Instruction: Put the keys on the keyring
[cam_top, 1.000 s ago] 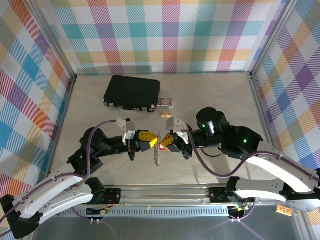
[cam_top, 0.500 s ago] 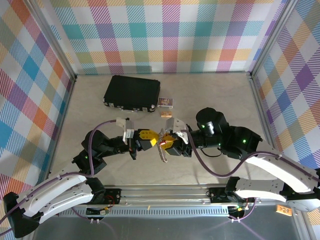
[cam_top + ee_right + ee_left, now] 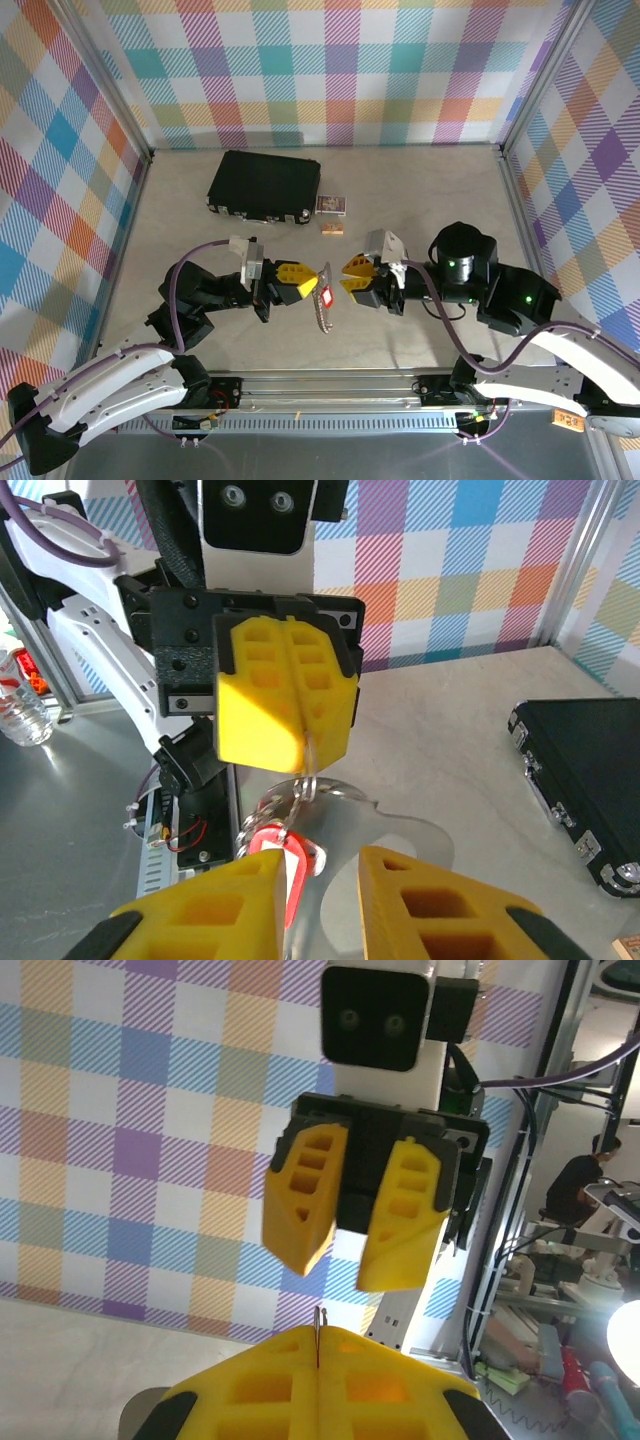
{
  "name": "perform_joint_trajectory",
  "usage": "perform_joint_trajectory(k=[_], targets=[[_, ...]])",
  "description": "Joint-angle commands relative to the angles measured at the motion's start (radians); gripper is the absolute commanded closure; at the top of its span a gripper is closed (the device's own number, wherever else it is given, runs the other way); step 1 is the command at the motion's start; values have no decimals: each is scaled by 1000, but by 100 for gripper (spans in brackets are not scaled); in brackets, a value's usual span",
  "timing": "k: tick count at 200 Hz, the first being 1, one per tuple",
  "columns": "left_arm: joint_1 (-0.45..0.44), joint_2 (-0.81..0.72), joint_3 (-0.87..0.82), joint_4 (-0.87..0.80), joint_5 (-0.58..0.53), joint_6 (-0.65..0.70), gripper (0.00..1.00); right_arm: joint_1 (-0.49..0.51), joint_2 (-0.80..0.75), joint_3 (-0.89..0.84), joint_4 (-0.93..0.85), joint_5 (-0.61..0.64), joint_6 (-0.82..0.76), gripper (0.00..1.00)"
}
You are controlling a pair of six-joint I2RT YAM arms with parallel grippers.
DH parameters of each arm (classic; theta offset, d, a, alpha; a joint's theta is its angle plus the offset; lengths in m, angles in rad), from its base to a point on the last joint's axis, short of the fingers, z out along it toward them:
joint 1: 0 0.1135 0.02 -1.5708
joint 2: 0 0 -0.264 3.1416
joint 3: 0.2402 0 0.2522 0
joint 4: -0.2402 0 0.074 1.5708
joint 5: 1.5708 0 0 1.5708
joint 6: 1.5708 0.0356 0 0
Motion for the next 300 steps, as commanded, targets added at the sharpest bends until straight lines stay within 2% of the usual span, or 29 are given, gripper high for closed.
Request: perform_joint_trajectory(k=[1,136,175,300], targets=[[-8,-4,-10,84,49,-29,100,5,13,-20,68,-2,17,75],[-8,1,-26,92,66,-30,100,4,84,-31,143,-112,62,74],[-9,-10,-26,79,63,-24,100,5,62,-45,129,-97,72,70],[-8,-13,-17,63,63,-21,100,4,29,-72,127,-103,62,71]])
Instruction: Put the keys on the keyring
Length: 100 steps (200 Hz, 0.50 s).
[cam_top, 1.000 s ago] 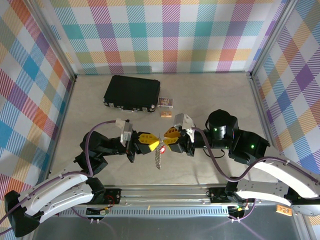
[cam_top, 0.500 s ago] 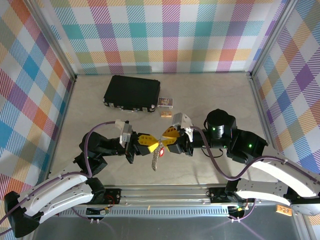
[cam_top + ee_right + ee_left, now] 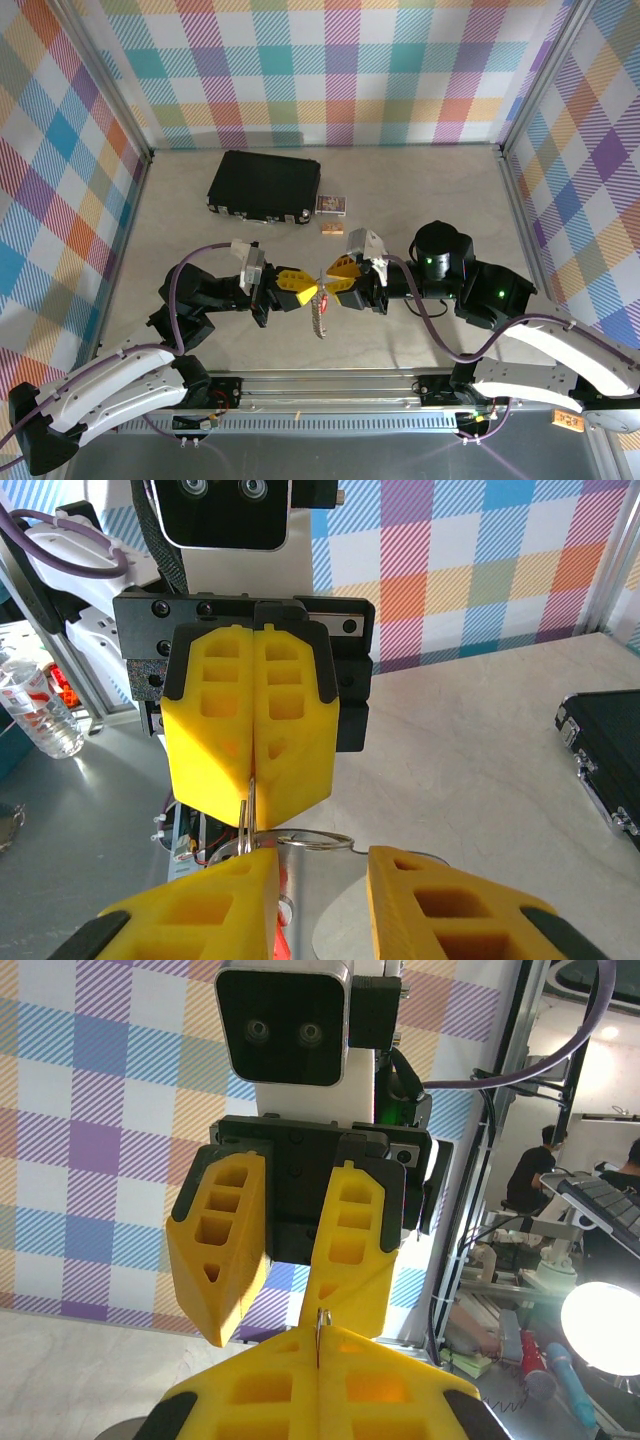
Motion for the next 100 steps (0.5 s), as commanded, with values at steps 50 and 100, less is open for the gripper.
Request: perform_joint_trajectory(k=[50,100], targets=[[-8,-5,8,34,6,5,100,5,-22,-22,22,-59,-7,72],[-8,-7,14,26,8,7,100,5,-12,-19,31,-81,-14,73]])
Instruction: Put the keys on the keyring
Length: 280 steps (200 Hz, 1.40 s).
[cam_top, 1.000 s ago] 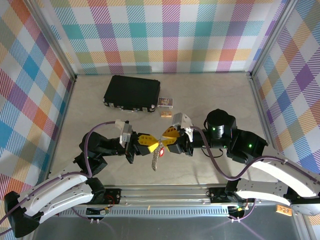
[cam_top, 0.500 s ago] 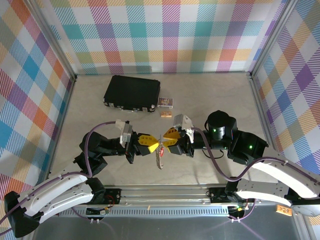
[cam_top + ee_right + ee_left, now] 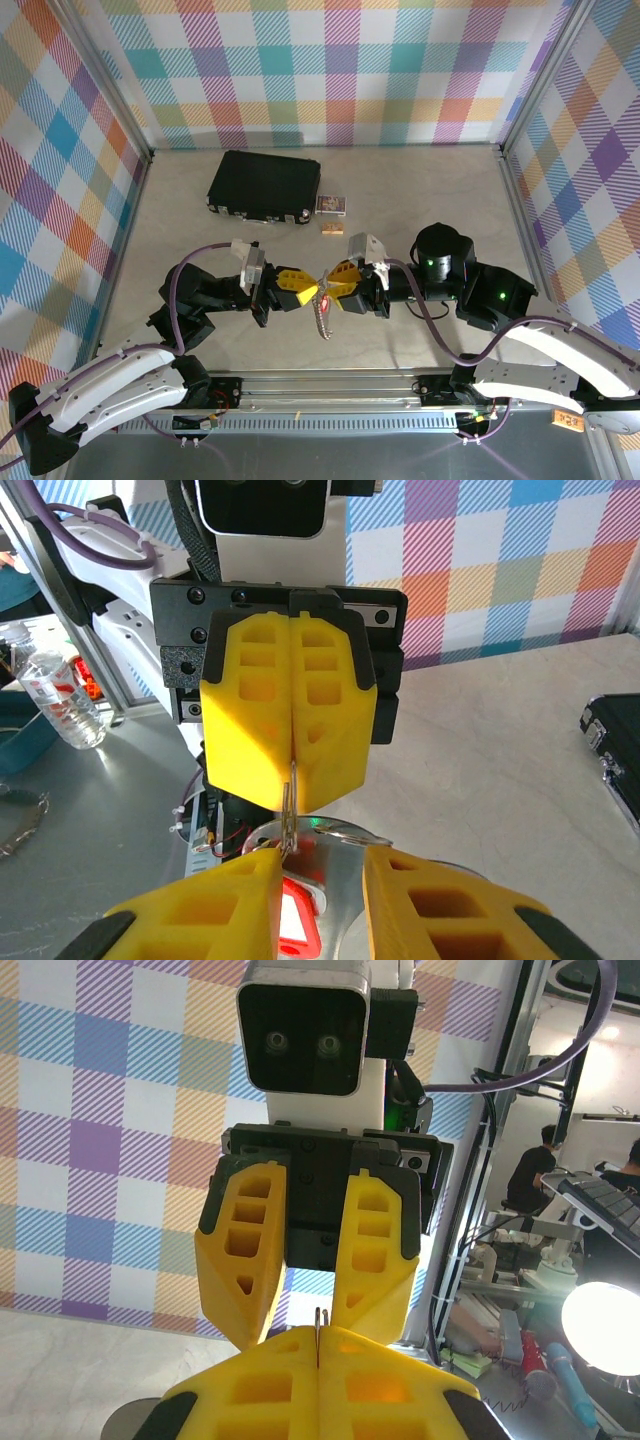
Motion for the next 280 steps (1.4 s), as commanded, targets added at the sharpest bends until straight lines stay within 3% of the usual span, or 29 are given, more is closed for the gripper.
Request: perform_joint_trajectory(k=[1,88,152,175,205,232,280], targets=[[-9,-8,14,25,8,7,100,5,0,-4,31,-37,-10,72],[-8,-8,20,9,9,15,100,5,37,-5,80,-55,2,75],[-8,-23,21,-51,-1,44,100,5,23,-12,60,0,-8,98],[-8,-44,49,-179,-33,105,100,7,25,10,1,29,-25,100],[-8,-56,179,-538,-90,277,78,6,69,94,-159,58,-140,100],[-9,-23,278,-748,-90,374,72,5,137,192,-317,33,-225,100],[-8,42,344,-830,-8,393,69,5,214,305,-436,-6,-289,100]])
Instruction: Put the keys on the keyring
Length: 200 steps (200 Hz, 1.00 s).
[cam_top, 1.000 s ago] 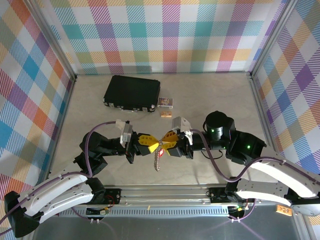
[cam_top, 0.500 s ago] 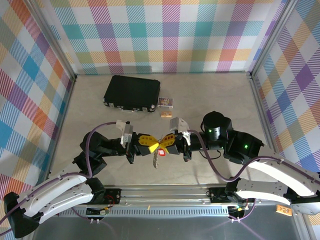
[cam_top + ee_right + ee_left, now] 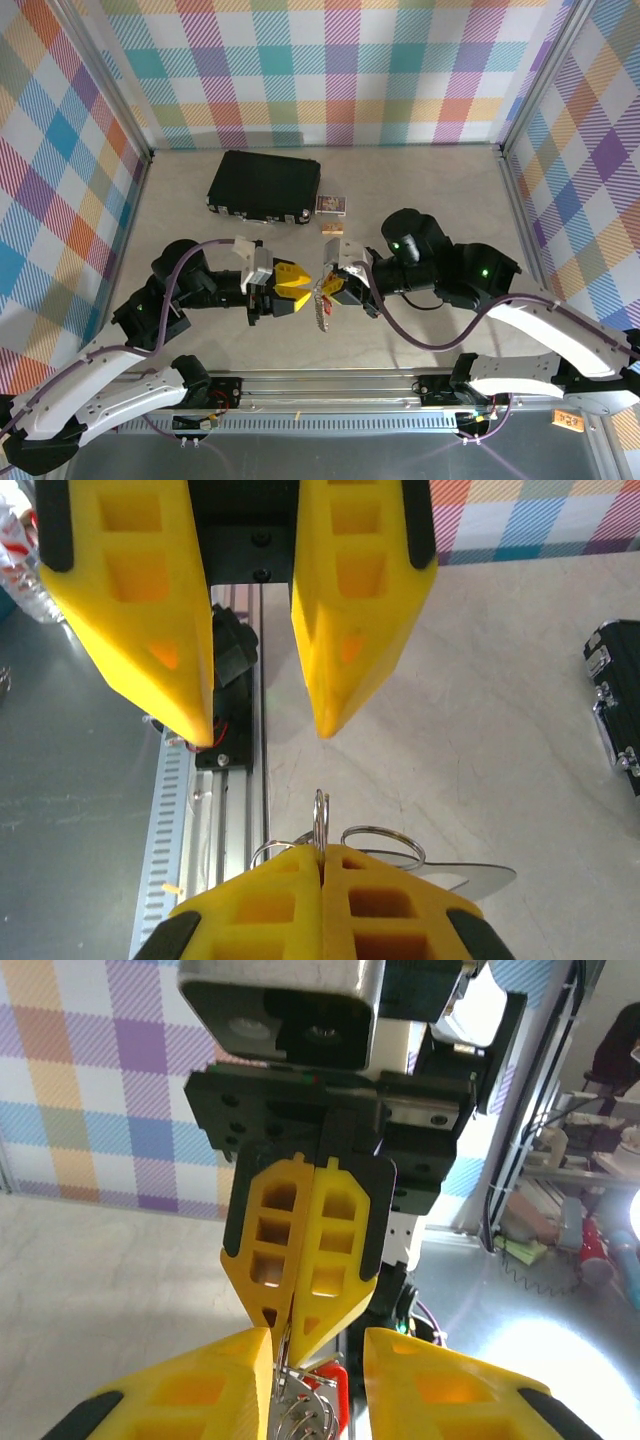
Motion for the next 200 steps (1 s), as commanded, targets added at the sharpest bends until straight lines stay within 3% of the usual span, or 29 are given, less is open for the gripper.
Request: perform_joint_trajectory(k=[1,44,123,200], targets=[[-8,22,26,-101,44,44,69,-1,21,64,-87,-38,-67,100],[-8,22,35,-133,14,76,70,2,71,115,-129,-63,-91,100],[-8,30,25,-134,1,84,89,14,87,120,-127,-75,-92,100],[-10,38,-3,-42,15,68,88,14,71,106,-100,-79,-79,100]])
